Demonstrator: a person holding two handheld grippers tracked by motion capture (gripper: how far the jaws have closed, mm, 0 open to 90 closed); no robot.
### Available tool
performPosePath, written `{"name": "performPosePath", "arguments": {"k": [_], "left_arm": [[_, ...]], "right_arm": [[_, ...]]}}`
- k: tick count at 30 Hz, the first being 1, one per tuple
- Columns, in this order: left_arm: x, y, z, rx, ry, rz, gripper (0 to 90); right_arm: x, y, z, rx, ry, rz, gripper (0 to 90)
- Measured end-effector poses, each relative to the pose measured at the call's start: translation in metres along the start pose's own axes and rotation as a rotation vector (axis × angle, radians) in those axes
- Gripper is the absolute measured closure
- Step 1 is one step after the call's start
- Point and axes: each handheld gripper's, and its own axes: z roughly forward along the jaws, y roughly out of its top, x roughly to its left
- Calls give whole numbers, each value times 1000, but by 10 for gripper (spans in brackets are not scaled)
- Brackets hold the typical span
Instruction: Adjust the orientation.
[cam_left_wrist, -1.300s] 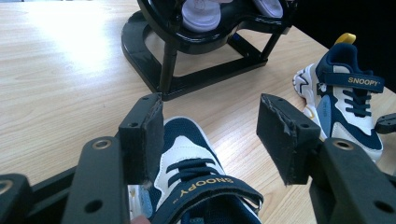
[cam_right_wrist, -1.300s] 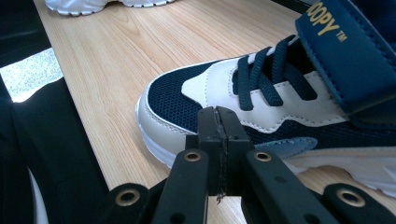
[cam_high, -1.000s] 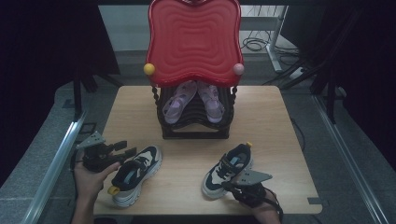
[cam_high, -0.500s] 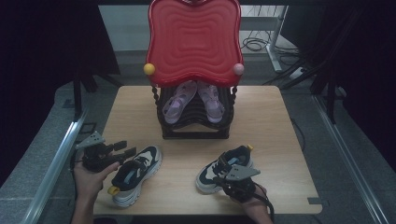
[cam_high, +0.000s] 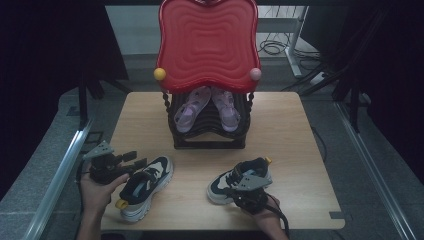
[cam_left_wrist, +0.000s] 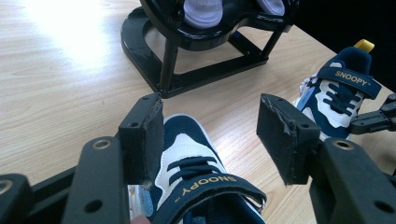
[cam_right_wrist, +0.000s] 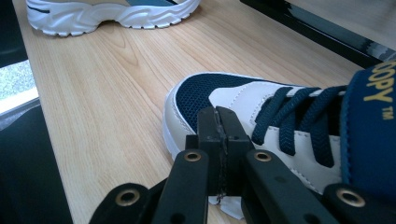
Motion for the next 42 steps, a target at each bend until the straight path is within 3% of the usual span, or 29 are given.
{"name": "performPosePath", "arguments": {"k": [27, 42], "left_arm": [[2, -2, 2, 9, 1, -1, 413], [3, -2, -1, 1, -1, 0, 413]], "right_arm": [[6, 23, 36, -12, -62, 14, 900], [13, 16, 28, -27, -34, 18, 900]]}}
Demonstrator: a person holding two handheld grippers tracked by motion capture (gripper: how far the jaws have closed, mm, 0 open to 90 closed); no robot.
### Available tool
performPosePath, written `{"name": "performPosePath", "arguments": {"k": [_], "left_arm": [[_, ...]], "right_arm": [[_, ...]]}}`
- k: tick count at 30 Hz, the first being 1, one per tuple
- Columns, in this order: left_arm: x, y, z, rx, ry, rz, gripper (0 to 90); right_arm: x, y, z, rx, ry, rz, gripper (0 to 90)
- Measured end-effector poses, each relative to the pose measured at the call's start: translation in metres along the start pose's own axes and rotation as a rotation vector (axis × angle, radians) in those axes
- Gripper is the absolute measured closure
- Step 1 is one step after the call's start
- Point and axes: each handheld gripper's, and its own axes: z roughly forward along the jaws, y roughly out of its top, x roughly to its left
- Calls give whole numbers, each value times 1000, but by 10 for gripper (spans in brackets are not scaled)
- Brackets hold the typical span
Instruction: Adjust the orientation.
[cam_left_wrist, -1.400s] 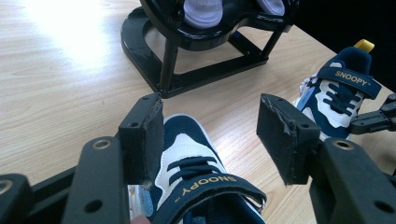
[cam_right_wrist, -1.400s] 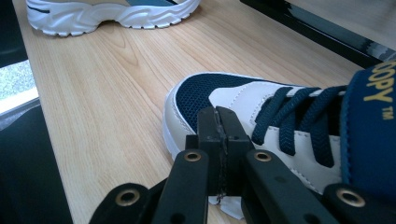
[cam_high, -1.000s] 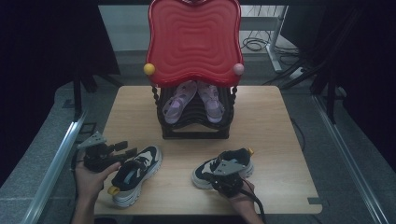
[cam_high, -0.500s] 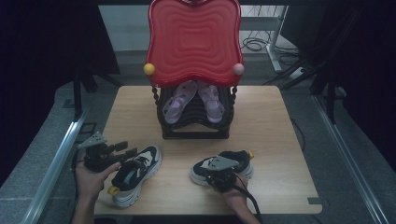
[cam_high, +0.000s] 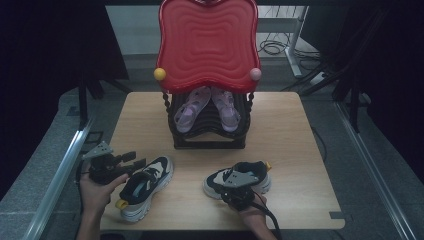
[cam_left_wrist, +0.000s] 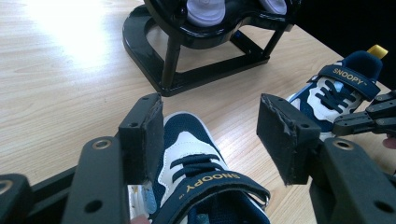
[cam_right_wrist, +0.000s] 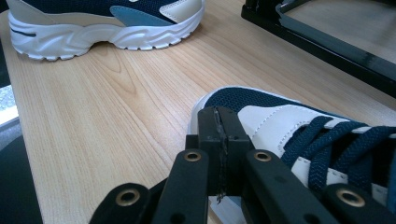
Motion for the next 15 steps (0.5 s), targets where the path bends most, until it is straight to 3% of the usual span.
{"name": "performPosePath", "arguments": {"k": [10, 15], "left_arm": [[0, 0, -1, -3, -2, -1, 413], [0, 0, -1, -3, -5, 1, 413]], "right_arm": [[0, -3, -6, -7, 31, 12, 900], [3, -10, 1, 28, 49, 4, 900]]}}
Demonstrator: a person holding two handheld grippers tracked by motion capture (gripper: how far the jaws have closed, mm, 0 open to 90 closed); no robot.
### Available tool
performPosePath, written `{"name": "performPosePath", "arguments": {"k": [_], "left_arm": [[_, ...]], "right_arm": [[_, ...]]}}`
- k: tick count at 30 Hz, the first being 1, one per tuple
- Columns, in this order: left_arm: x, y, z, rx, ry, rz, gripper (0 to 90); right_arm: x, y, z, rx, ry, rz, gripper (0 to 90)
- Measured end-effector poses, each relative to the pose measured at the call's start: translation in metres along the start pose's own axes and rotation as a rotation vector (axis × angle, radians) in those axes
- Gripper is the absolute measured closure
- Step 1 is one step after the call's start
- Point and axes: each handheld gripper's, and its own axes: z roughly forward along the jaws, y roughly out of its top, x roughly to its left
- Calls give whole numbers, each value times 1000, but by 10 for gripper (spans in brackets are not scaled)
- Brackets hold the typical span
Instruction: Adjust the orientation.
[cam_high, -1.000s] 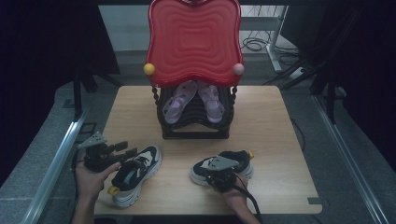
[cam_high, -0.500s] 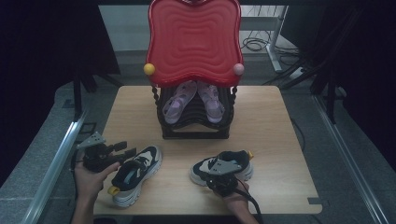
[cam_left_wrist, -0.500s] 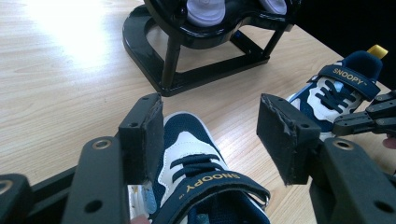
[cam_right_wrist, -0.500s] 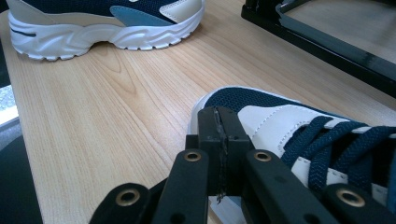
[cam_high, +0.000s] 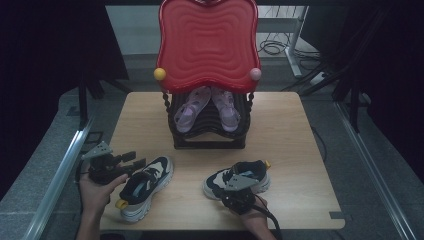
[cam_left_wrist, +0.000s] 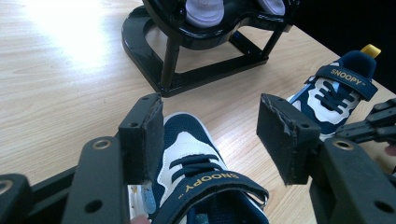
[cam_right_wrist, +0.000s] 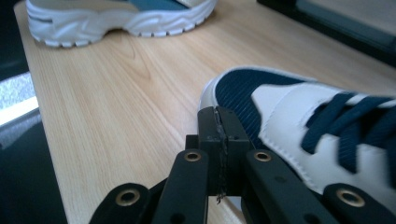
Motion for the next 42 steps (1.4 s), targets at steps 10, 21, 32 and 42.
{"name": "performPosePath", "arguments": {"k": [10, 21, 32, 42], "left_arm": [[-1, 0, 3, 10, 3, 1, 413], [0, -1, 6, 21, 1, 3, 412], [1, -2, 7, 23, 0, 4, 411], [1, -2, 7, 26, -1, 4, 411]], "right_arm": [[-4, 7, 12, -5, -42, -9, 900], [-7, 16, 21, -38, -148, 11, 900], [-4, 19, 16, -65, -107, 8, 900], [-16, 41, -39, -196, -124, 4, 900]]}}
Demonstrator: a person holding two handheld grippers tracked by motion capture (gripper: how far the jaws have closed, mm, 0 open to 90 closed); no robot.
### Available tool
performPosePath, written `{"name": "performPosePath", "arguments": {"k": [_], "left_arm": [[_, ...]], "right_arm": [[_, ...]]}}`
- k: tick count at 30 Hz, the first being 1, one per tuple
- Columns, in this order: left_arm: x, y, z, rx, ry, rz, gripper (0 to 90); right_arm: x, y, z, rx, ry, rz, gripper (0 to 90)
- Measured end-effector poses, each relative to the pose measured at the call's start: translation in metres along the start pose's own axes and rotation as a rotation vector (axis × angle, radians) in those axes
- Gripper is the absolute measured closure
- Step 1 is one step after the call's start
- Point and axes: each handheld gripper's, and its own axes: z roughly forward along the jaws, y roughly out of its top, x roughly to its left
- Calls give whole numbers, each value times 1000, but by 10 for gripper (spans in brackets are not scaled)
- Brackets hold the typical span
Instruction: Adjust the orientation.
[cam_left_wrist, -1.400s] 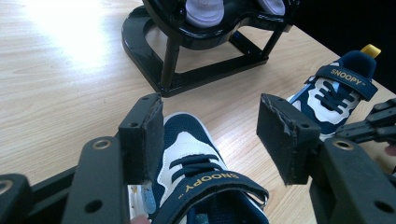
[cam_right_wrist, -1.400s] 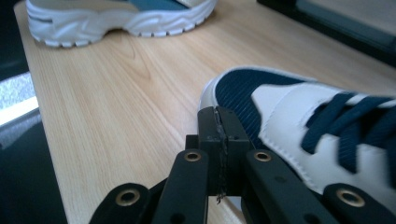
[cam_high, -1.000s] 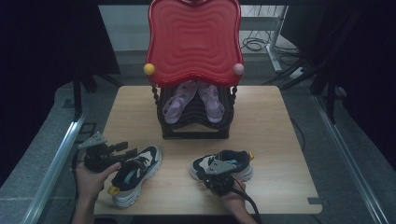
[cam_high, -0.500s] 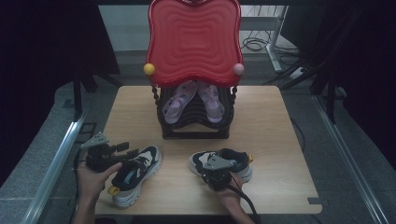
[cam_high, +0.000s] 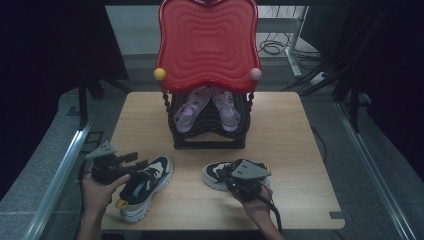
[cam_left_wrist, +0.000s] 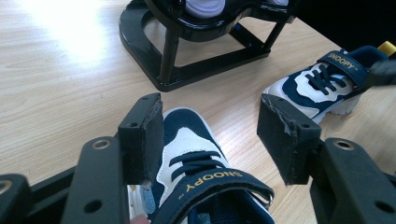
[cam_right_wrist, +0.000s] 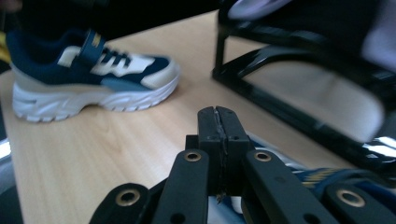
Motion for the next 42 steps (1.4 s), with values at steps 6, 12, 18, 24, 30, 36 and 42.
{"name": "performPosePath", "arguments": {"k": [6, 12, 18, 24, 30, 36, 42], "left_arm": [[0, 0, 1, 4, 2, 2, 410], [0, 0, 2, 6, 3, 0, 410], [-1, -1, 2, 5, 0, -1, 410], [-2, -1, 5, 13, -3, 5, 410], [-3, 0, 5, 11, -8, 8, 410], [-3, -1, 7, 17, -10, 11, 410], [-5, -1, 8, 22, -14, 14, 409]], "right_arm": [[-33, 5, -20, -35, -46, 37, 900], [-69, 4, -40, -66, -110, 84, 900], [-100, -7, -53, -68, -154, 128, 900], [-122, -24, -56, -46, -164, 177, 900], [-129, -35, -51, -9, -138, 174, 900], [-129, -43, -43, 35, -97, 164, 900], [-128, -48, -38, 70, -76, 152, 900]]}}
